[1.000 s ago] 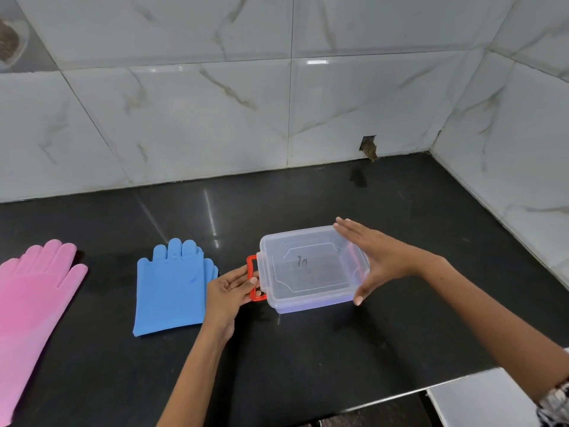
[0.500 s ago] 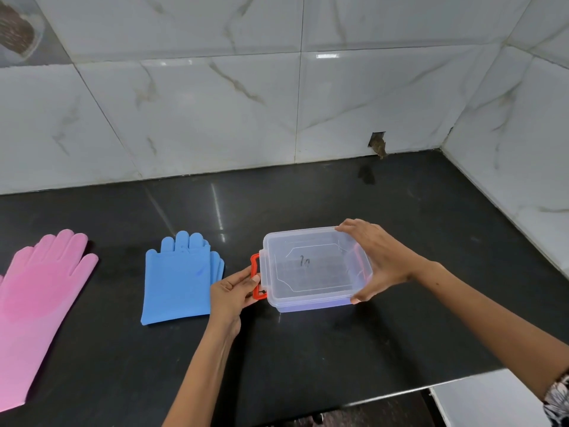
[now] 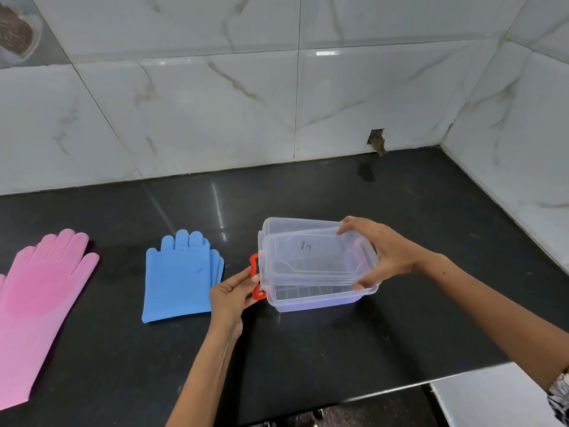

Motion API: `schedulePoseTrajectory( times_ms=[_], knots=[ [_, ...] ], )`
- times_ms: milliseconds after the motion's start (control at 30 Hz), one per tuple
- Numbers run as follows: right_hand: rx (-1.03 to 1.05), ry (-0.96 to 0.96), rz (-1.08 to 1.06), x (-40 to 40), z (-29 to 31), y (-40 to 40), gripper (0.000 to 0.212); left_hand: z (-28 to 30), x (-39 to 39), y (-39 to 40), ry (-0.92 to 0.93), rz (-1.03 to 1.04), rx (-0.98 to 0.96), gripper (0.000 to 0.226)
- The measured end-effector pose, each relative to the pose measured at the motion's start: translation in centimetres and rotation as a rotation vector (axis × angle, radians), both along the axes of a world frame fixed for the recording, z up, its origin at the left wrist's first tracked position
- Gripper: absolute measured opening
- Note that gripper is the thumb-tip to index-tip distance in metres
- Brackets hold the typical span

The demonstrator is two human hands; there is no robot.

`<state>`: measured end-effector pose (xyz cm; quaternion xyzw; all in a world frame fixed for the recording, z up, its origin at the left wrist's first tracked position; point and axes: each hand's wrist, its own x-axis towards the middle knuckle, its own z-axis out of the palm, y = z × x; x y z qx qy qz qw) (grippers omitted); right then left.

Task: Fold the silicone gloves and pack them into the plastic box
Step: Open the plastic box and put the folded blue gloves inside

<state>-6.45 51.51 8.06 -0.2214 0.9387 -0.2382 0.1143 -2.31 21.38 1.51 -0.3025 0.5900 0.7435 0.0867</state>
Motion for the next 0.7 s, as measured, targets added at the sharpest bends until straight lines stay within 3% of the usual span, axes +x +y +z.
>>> schedulePoseTrajectory(
  times_ms=[133,233,333,467,600,700],
  knots=[
    [0.09,-0.008,0.023,0.0,0.4,0.4,0.087,0.2,0.4,-0.3,0.064,-0.019,-0.053,0.018],
    [0.106,-0.032,0.008,-0.2,1.0,0.4,0.09,0.9,0.3,-1.0,0.239,-0.054,-0.389,0.035],
    [0.077,-0.102,0.0,-0.8,2.0,0.5,0.09,2.7,-0.2,-1.4,0.574,-0.217,-0.692,0.042],
    [-0.003,-0.208,-0.012,-1.8,2.9,0.2,0.08,4.3,-1.4,-0.9,0.763,-0.293,-0.699,0.031],
    [-0.285,-0.403,-0.159,-2.7,3.5,0.2,0.085,5.2,-4.0,-0.9,0.746,-0.207,-0.799,0.024],
    [-0.594,-0.476,-0.377,-2.9,2.8,0.2,0.095,5.6,-7.1,-0.2,0.706,-0.076,-0.688,0.028]
  ],
)
